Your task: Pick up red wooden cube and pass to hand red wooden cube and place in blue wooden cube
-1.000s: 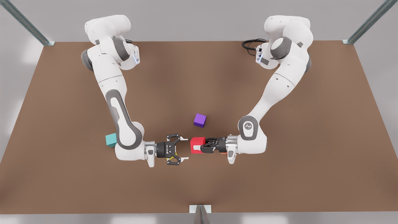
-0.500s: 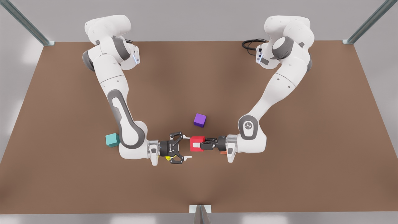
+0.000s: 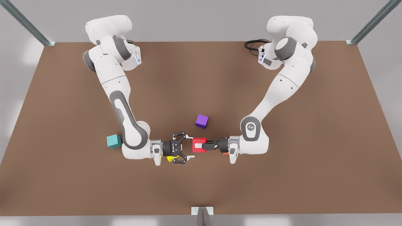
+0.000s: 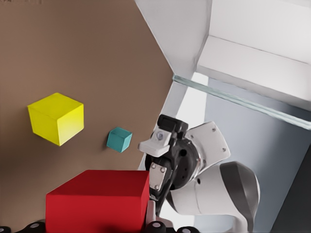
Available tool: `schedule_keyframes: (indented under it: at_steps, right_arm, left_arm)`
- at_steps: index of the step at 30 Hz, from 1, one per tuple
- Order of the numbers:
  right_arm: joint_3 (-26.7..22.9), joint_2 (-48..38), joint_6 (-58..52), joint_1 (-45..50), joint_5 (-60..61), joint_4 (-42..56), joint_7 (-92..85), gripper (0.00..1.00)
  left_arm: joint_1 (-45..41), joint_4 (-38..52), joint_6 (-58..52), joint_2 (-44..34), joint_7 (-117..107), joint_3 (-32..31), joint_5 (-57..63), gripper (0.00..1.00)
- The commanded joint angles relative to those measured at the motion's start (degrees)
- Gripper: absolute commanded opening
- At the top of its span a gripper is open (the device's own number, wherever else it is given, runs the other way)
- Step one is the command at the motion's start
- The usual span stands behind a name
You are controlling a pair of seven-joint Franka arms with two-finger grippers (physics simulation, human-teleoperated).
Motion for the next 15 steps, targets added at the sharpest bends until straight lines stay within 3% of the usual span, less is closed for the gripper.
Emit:
schedule_keyframes:
  at_steps: [1, 15]
  right_arm:
    - [0.17, -0.16, -0.29, -0.01, 0.21, -0.24, -0.69, 1.0]
    - [2.63, 0.45, 0.41, 0.43, 1.61, -0.59, -0.78, 1.0]
  left_arm:
    - [0.12, -0.06, -0.14, -0.07, 6.31, -0.12, -0.76, 0.64]
    - [-0.14, -0.06, 0.12, -0.07, 6.57, -0.12, -1.9, 0.64]
